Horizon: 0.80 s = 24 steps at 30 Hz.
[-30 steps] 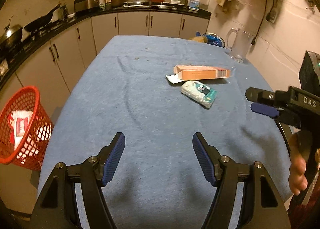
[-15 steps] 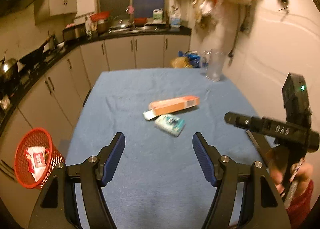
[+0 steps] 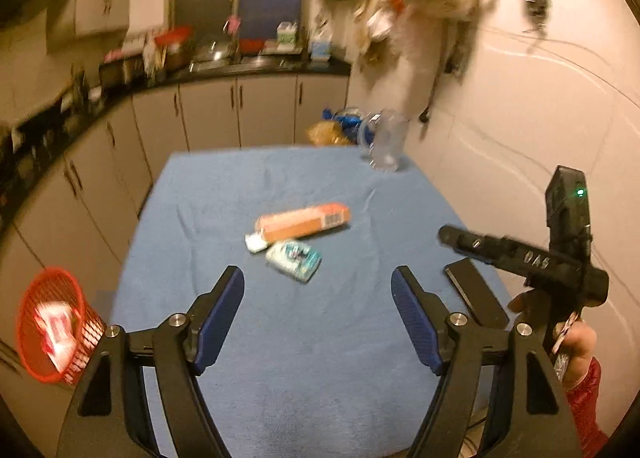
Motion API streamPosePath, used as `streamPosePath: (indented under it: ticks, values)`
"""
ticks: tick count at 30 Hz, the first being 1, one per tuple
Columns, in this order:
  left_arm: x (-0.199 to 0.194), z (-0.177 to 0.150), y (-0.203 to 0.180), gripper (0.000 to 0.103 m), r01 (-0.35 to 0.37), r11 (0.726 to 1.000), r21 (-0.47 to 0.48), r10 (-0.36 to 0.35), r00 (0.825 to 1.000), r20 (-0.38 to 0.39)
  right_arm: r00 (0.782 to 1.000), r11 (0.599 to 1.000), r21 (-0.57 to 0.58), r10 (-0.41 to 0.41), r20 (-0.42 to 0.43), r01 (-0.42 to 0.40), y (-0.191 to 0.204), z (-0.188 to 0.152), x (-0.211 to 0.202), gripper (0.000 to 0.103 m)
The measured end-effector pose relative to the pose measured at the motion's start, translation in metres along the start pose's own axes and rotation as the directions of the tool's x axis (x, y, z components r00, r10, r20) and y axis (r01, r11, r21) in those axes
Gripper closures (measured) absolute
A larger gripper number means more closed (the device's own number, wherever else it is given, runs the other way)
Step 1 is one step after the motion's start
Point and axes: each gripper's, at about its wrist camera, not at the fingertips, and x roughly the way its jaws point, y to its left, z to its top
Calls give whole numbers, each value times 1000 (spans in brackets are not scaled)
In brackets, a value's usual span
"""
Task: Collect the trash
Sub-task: 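Move both open tools back over the orange box and teal tissue pack, then grasp the orange barcode box with the right tool while the left tool grasps the teal tissue pack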
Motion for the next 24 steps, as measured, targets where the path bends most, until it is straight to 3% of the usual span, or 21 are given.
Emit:
streamPosePath:
  ticks: [5,10,17,24]
  values:
    - [62,-21,51,28,-24,993,-115,10,992,-127,995,998,56,-34,-90,39,-22,14,62,28]
    - [93,-37,87,28,-39,986,-159,15,989,-149,984,987,152,-28,-174,56,-38,38,136,28]
    - [113,-45,121,28,-56,987,-153,33,988,-150,977,948,303,-32,-209,96,-58,43,216,28]
    - [123,-45,136,28,-55,987,-152,32,989,-145,989,926,362,-63,-135,108,-63,51,252,29]
